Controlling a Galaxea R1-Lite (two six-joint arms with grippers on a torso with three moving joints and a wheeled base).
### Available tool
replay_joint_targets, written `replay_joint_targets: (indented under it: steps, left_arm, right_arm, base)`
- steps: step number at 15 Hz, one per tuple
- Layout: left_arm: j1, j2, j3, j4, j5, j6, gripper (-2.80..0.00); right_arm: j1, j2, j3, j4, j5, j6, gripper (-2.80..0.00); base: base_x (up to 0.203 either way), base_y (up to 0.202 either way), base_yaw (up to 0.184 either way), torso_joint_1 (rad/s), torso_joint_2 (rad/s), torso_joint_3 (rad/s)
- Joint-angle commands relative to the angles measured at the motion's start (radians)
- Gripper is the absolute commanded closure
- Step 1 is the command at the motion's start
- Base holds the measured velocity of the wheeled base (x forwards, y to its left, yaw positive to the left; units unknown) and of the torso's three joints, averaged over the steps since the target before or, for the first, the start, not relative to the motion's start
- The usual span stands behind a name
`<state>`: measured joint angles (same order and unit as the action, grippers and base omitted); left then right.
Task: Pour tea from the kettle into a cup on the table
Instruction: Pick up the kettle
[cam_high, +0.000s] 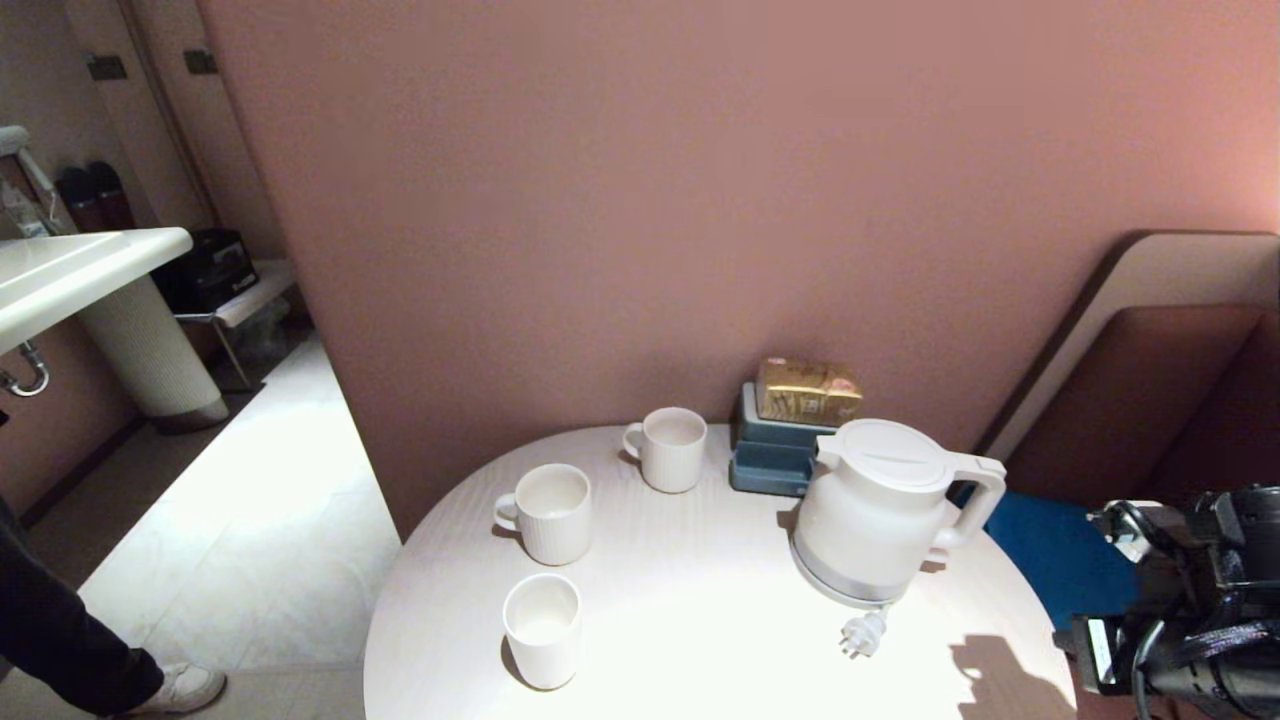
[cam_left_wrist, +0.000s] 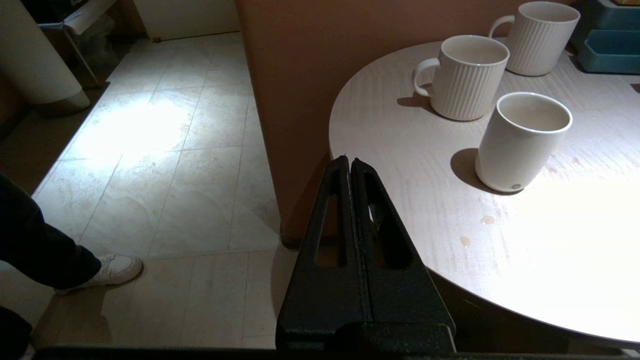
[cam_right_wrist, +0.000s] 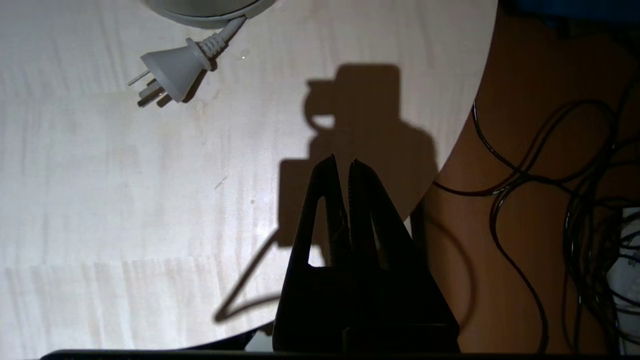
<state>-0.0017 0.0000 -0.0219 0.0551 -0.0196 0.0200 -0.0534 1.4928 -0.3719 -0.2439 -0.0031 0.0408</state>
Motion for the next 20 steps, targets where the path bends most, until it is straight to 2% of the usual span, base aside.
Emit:
replay_joint_targets:
  steps: [1, 4, 6, 15, 16, 20]
  left_arm:
    - [0.000, 0.002, 0.000, 0.000, 0.001, 0.000, 0.00]
    - [0.000, 0.002, 0.000, 0.000, 0.000, 0.000, 0.00]
    - [0.000, 0.002, 0.000, 0.000, 0.000, 0.000, 0.00]
    - [0.000, 0.002, 0.000, 0.000, 0.000, 0.000, 0.00]
    - [0.000, 0.002, 0.000, 0.000, 0.000, 0.000, 0.00]
    - [0.000, 0.002, 0.000, 0.000, 0.000, 0.000, 0.00]
  right_arm:
    - [-0.002, 0.086, 0.080, -0.203, 0.013, -0.008, 0.00]
    - [-0.002, 0.227, 0.177, -0.616, 0.042, -0.015, 0.00]
    - [-0.002, 0.277, 0.194, -0.768, 0.044, -0.015, 0.00]
    - [-0.016, 0.296, 0.146, -0.752, -0.014, -0.015, 0.00]
    - [-0.016, 0.296, 0.145, -0.753, -0.014, -0.015, -2.80]
    - [-0.016, 0.294, 0.145, -0.756, -0.014, -0.015, -2.80]
  base:
    - [0.000, 0.000, 0.000, 0.000, 0.00, 0.000]
    - [0.000, 0.000, 0.000, 0.000, 0.00, 0.000]
    - [0.000, 0.000, 0.000, 0.000, 0.00, 0.000]
    - [0.000, 0.000, 0.000, 0.000, 0.00, 0.000]
    - [0.000, 0.000, 0.000, 0.000, 0.00, 0.000]
    - [0.000, 0.000, 0.000, 0.000, 0.00, 0.000]
